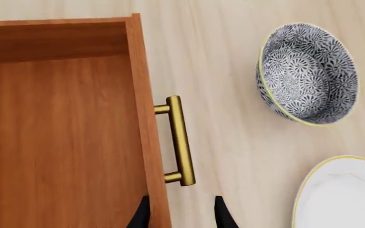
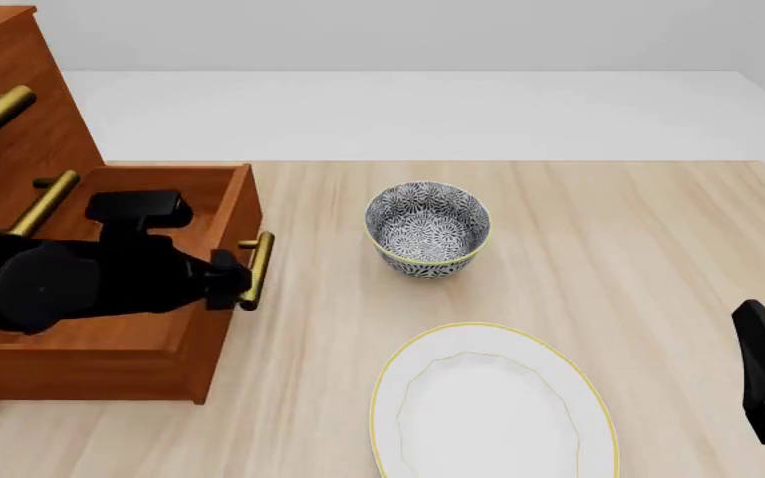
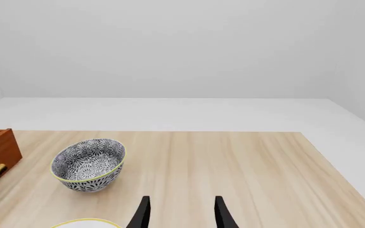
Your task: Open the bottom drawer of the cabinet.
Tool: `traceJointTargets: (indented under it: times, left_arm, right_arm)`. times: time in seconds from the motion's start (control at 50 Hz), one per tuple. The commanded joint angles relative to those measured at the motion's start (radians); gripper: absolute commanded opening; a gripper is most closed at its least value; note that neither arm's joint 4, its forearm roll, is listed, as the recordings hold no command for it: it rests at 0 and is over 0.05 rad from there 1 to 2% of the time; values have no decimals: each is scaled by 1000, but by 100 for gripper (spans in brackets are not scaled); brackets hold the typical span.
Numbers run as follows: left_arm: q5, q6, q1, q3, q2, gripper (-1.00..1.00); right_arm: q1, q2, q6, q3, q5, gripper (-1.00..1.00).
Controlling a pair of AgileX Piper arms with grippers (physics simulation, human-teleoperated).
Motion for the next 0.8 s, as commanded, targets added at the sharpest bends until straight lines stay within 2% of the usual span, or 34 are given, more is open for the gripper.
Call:
traceJointTargets:
  times: [0.02,0.3,0.8]
  left_arm:
    - [62,83,-41,-81,-159,100]
    - [162,155,20,-120,-290,100]
    - [420,185,59,-217,-675,100]
  right_arm:
    - [0,0,0,0,0,100]
    - [0,0,0,0,0,100]
    - [0,0,0,0,0,100]
